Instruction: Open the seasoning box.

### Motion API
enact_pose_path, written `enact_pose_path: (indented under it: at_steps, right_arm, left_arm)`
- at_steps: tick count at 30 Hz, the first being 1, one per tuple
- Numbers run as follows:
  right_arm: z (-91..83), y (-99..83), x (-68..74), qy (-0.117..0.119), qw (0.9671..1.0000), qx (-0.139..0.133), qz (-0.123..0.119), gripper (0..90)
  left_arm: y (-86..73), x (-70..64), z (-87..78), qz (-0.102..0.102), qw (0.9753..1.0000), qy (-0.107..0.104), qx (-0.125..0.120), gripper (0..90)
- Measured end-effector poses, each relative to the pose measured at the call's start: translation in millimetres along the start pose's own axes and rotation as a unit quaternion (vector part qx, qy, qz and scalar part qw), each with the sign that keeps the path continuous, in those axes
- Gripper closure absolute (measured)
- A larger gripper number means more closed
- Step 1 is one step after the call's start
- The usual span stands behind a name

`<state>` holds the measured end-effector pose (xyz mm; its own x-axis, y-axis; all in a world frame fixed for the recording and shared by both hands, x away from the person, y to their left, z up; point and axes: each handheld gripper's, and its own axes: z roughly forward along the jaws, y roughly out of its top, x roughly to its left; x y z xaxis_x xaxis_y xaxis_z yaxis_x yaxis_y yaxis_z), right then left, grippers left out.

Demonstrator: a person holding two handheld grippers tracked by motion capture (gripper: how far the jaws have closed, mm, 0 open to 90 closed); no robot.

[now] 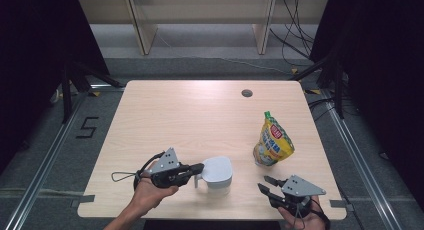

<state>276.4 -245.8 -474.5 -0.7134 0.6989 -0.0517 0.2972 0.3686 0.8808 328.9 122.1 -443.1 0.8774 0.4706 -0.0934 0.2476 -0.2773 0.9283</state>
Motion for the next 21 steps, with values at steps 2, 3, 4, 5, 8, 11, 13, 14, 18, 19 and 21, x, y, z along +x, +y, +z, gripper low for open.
enact_pose_path:
  at_steps: [2, 3, 4, 5, 8, 11, 13, 14, 18, 19, 21]
  right_arm:
    - [0.8, 3.6, 0.0, 0.002, 0.9997, -0.020, -0.012, 72.4]
    - [0.4, 5.5, 2.7, 0.005, 0.9998, -0.020, -0.002, 74.7]
    - [1.8, 6.8, 2.1, 0.009, 0.9996, -0.026, -0.010, 76.2]
    - [1.8, 7.9, 3.8, 0.008, 0.9995, -0.028, -0.008, 78.1]
    - [6.6, 12.4, 5.7, 0.028, 0.9986, -0.041, -0.020, 82.2]
    - [11.6, 16.1, 9.2, 0.041, 0.9972, -0.059, -0.021, 86.2]
    - [13.9, 19.0, 11.1, 0.049, 0.9965, -0.065, -0.020, 88.7]
    - [16.0, 21.4, 11.3, 0.060, 0.9955, -0.067, -0.028, 89.8]
    - [24.8, 27.9, 16.3, 0.070, 0.9953, -0.061, -0.028, 90.0]
    - [27.5, 29.7, 17.5, 0.073, 0.9950, -0.061, -0.032, 90.0]
    - [31.8, 32.1, 20.1, 0.075, 0.9947, -0.061, -0.035, 90.0]
  left_arm:
    - [-0.2, 0.6, -0.1, 0.002, 1.0000, -0.001, -0.002, 88.4]
    - [-0.4, 1.1, -0.2, 0.004, 1.0000, -0.001, -0.002, 88.4]
    - [-0.6, 0.9, -0.3, 0.002, 1.0000, 0.000, -0.003, 88.4]
    - [-0.8, 1.0, -0.6, 0.003, 1.0000, 0.000, -0.003, 88.4]
    - [-1.5, 1.8, -1.2, 0.004, 1.0000, -0.002, -0.003, 88.4]
    - [-2.0, 1.0, -1.1, -0.002, 1.0000, -0.001, -0.005, 88.1]
    - [-2.2, -0.3, -0.9, -0.006, 1.0000, 0.000, -0.005, 88.1]
    - [-2.2, 0.2, -1.1, -0.003, 1.0000, 0.000, -0.005, 88.1]
    - [-2.9, 1.1, -2.4, 0.000, 1.0000, -0.001, -0.003, 88.2]
    - [-3.1, 1.7, -2.7, 0.002, 1.0000, -0.001, -0.002, 88.2]
    - [-4.2, 1.3, -2.8, -0.011, 0.9999, 0.000, -0.005, 88.1]
